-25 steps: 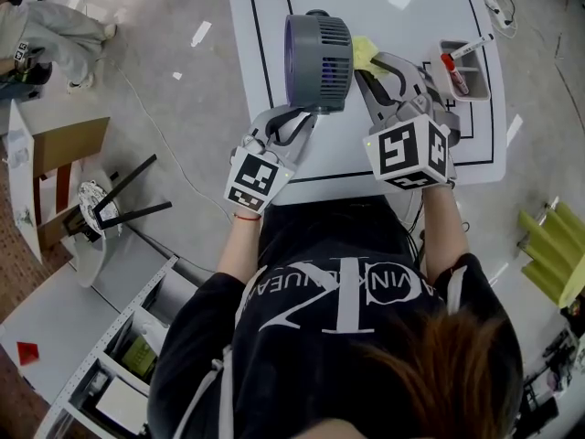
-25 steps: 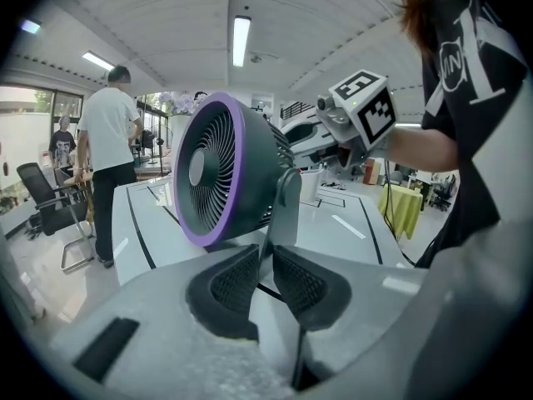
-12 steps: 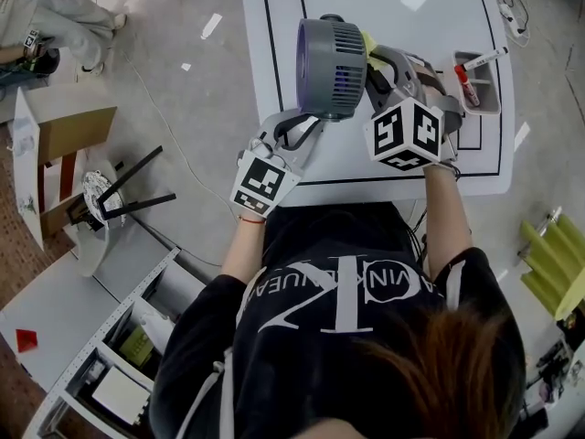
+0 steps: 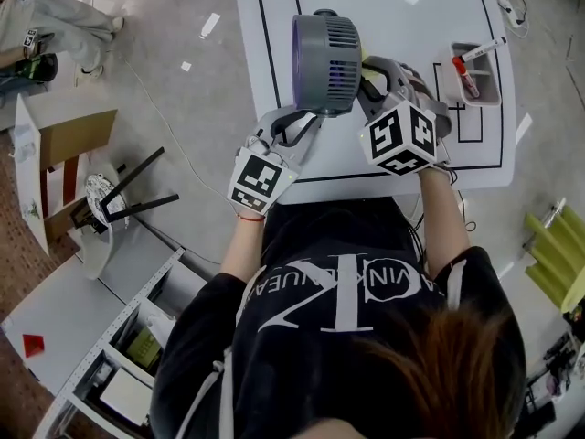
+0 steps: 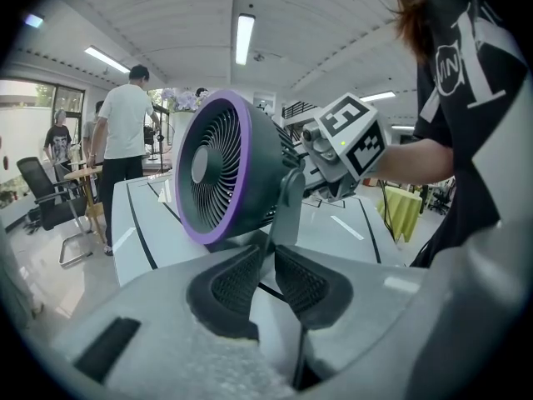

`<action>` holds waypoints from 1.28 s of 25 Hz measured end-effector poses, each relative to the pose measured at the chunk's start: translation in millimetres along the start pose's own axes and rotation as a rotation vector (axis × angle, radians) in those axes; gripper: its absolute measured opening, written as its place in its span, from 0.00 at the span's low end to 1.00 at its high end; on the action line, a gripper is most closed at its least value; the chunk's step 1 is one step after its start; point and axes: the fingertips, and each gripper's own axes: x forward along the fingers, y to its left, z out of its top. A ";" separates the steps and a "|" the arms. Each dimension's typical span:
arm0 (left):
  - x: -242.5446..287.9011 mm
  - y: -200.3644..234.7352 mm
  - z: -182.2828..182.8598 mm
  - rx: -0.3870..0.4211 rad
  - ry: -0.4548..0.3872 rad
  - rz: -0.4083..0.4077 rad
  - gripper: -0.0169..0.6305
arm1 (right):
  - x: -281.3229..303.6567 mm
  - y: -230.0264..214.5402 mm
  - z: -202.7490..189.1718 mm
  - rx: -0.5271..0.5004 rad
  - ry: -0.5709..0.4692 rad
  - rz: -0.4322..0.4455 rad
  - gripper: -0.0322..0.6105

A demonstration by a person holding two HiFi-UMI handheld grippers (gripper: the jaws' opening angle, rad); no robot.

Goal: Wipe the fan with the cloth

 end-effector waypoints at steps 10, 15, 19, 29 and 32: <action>-1.0 -0.3 -1.8 0.000 -0.002 -0.008 0.13 | -17.4 19.5 1.5 0.033 -0.007 0.020 0.16; -1.6 -0.3 -2.3 0.003 -0.001 -0.016 0.14 | -29.0 26.3 5.0 0.074 -0.026 0.026 0.16; 0.8 -0.2 -2.0 0.005 0.000 -0.022 0.14 | -39.8 24.3 8.4 0.101 -0.050 0.016 0.16; 0.8 -1.0 -1.7 0.005 0.000 -0.028 0.14 | -60.6 -5.1 26.1 0.098 -0.106 -0.055 0.16; 0.9 -0.5 -1.9 0.001 -0.002 -0.027 0.14 | -57.3 -14.4 28.2 0.088 -0.112 -0.075 0.16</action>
